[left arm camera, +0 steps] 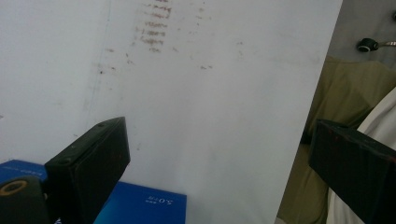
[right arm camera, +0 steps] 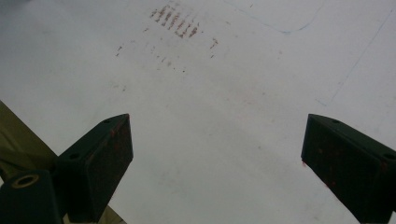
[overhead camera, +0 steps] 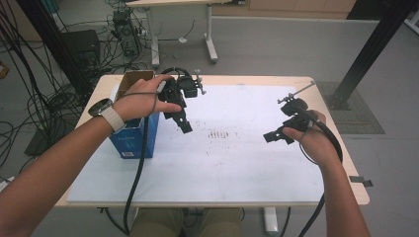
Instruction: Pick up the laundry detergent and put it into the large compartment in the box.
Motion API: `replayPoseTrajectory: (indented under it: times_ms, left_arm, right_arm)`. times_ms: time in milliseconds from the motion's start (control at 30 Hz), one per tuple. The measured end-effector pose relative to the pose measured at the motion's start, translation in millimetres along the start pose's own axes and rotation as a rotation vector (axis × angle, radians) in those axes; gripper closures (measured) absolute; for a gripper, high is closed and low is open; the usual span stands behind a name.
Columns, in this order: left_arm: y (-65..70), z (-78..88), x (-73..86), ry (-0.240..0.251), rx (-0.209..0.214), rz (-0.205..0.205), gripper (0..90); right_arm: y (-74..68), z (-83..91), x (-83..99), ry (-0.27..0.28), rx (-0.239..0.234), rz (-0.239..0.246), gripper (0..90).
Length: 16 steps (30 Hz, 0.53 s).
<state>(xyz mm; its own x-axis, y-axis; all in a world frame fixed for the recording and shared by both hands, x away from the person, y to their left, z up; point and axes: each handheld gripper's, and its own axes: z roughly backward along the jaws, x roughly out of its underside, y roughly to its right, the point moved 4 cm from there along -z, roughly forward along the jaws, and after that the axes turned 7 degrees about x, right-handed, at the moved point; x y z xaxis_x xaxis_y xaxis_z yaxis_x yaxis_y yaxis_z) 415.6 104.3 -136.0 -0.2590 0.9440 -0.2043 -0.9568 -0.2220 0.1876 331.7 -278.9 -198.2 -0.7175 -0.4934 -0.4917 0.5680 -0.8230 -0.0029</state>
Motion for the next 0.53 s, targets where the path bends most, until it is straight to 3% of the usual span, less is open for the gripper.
replayPoseTrajectory:
  times_ms: [533]
  left_arm:
    - [-0.4,-0.2,1.0,0.008,-0.011,0.018,6.1]
  right_arm:
    - [-1.2,1.3,4.4,0.004,0.000,-0.006,8.8]
